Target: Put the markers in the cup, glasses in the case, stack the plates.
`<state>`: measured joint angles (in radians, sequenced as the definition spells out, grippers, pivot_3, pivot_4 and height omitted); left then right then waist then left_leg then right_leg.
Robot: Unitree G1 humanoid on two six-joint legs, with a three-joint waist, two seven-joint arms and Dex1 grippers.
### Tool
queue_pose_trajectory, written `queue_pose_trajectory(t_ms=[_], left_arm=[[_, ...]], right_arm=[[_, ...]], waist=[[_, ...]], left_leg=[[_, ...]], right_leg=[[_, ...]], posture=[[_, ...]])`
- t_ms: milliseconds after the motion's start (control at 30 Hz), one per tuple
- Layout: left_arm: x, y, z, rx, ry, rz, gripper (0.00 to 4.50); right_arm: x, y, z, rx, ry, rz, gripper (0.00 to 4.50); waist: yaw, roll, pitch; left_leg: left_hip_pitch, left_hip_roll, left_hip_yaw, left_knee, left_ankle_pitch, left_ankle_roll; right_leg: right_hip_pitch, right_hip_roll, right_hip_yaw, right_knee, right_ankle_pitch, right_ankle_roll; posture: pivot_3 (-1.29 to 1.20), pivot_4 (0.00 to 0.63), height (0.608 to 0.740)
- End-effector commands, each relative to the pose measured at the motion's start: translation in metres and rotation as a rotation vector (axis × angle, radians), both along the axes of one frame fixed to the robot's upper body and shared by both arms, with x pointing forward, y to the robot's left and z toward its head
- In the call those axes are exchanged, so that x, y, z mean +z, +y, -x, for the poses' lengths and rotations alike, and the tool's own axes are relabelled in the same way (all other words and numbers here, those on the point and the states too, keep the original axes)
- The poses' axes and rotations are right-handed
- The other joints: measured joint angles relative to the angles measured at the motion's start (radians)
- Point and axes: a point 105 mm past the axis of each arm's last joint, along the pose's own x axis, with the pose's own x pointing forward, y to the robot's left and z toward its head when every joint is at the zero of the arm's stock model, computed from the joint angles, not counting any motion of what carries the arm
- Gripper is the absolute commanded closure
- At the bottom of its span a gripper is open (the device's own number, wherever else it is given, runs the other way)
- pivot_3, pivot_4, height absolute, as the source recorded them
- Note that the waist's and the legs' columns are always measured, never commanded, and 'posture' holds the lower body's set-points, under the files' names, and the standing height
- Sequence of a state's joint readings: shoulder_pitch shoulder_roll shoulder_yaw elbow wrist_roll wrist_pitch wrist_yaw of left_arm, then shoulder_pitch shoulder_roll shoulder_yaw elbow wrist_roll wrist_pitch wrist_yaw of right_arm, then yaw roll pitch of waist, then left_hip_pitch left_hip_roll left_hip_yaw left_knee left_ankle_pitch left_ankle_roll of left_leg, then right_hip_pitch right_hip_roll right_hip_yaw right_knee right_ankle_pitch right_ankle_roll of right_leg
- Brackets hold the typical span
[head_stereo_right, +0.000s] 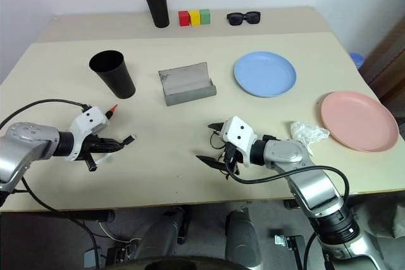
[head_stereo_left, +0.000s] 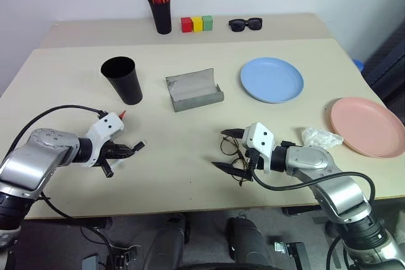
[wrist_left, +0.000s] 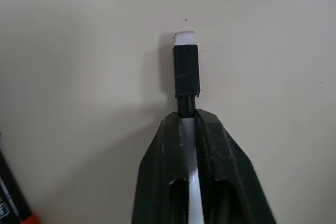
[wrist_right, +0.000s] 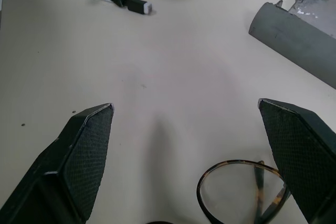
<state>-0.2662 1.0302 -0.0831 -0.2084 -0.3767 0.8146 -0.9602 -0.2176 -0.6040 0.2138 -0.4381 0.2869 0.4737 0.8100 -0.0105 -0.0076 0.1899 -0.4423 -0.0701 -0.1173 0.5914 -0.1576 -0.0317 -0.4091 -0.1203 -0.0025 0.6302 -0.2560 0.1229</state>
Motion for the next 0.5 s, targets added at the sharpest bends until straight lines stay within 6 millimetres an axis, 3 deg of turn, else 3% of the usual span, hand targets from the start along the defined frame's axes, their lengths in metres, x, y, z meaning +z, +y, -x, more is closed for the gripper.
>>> queue_pose_trajectory(t_ms=[33,133,267,367,500], left_arm=[[0.021,-0.009,-0.006,-0.052,-0.136,0.041,4.46],[0.044,-0.022,-0.018,-0.025,-0.289,0.169,4.46],[0.097,-0.03,-0.041,0.128,-0.604,0.427,4.46],[0.146,-0.026,-0.057,0.328,-0.872,0.64,4.46],[0.172,-0.014,-0.07,0.532,-1.048,0.694,4.46]], right_arm=[[0.015,0.008,0.002,0.032,-0.066,-0.015,0.0],[0.023,0.01,-0.009,-0.004,-0.121,-0.028,0.0],[0.047,0.011,-0.038,-0.131,-0.216,-0.12,0.0],[0.077,0.015,-0.059,-0.232,-0.267,-0.287,0.0],[0.097,0.02,-0.073,-0.295,-0.285,-0.398,0.0]], waist=[[0.0,0.0,0.0],[0.0,0.0,0.0],[0.0,-0.001,0.0],[0.001,-0.002,0.0],[-0.001,-0.002,0.0]], left_leg=[[0.0,0.0,0.0,0.0,0.0,0.0],[0.0,0.0,0.0,0.0,0.0,0.0],[0.0,0.0,-0.001,0.001,0.001,0.0],[0.0,-0.001,-0.001,0.002,0.001,0.0],[0.001,-0.003,0.001,0.002,0.002,-0.001]], right_leg=[[0.0,0.0,0.0,0.0,0.0,0.0],[0.0,0.0,0.0,0.0,0.0,0.0],[0.0,0.0,0.0,0.001,0.001,0.001],[0.001,0.001,0.0,0.002,0.003,0.004],[0.002,0.002,0.0,0.002,0.006,0.009]], posture=[[0.0,0.15,0.74],[0.0,0.15,0.74],[0.0,0.15,0.74],[0.0,0.15,0.74],[0.0,0.15,0.74]])
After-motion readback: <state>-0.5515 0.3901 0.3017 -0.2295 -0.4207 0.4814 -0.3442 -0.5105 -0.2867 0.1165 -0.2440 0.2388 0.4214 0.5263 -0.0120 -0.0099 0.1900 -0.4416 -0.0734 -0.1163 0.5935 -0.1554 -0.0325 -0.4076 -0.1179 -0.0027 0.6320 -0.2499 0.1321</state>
